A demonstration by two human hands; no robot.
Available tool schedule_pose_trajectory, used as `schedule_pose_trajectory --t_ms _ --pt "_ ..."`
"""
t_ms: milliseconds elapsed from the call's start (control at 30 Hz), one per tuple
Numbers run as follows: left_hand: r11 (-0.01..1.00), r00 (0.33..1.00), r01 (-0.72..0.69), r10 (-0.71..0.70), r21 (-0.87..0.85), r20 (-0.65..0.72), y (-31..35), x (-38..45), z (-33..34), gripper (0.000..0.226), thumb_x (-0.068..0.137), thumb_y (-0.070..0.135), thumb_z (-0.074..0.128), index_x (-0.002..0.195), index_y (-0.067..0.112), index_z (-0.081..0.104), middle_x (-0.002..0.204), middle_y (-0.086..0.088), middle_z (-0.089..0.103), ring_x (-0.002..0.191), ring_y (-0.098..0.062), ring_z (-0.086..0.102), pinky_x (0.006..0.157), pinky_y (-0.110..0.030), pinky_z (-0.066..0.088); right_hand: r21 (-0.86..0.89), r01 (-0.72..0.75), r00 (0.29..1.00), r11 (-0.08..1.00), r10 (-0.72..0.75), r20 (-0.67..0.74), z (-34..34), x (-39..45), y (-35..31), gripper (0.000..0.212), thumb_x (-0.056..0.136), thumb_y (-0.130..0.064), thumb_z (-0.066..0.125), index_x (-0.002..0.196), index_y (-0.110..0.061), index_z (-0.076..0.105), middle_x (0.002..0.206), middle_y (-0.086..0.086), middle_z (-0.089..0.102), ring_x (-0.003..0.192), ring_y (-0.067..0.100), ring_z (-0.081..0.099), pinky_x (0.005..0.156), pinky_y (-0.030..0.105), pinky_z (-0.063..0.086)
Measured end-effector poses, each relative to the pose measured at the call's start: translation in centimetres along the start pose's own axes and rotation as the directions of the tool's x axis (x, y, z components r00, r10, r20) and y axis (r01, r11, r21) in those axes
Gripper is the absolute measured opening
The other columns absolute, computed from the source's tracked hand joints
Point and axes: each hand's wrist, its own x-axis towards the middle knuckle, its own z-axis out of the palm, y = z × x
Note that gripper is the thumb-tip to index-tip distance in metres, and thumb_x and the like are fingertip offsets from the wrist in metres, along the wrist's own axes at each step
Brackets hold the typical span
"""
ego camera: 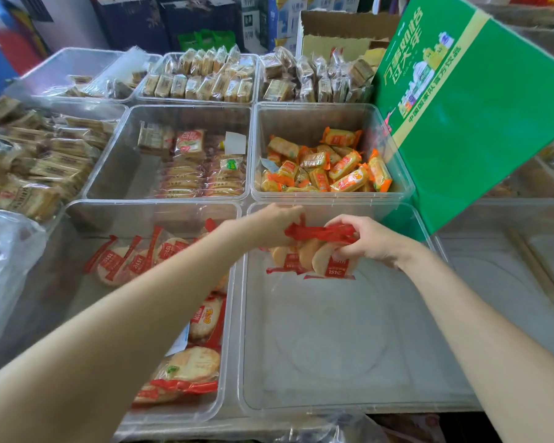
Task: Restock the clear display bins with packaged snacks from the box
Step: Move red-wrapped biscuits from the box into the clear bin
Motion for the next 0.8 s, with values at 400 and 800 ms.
schedule_pose_trajectory --t_ms 400,800 --pt "0.885 0.995 0.096 -0.072 0.456 -0.071 0.9 0.6 2.7 0.042 0.096 0.000 0.034 0.138 0.006 0.033 0.138 -0.012 0.042 0.126 -0.030 0.042 0.094 -0.036 0.041 0.088 -0.086 0.967 0.992 0.104 -0.231 7.2 3.6 2.8 0.070 0.069 -0.004 0.080 0.131 -0.001 0.048 0.132 0.011 0.051 0.121 0.026 0.051 0.095 0.030 0.042" --pt "0.903 0.984 0.122 -0.163 0.413 0.067 1.6 -1.5 2.5 0.042 0.090 0.016 0.048 0.129 0.003 0.042 0.123 -0.011 0.054 0.112 -0.027 0.055 0.111 -0.047 0.018 -0.019 -0.188 0.920 0.982 0.169 -0.355 10.5 4.7 2.4 0.064 0.065 -0.033 0.084 0.111 -0.010 0.046 0.117 0.004 0.063 0.112 0.022 0.057 0.082 0.025 0.042"
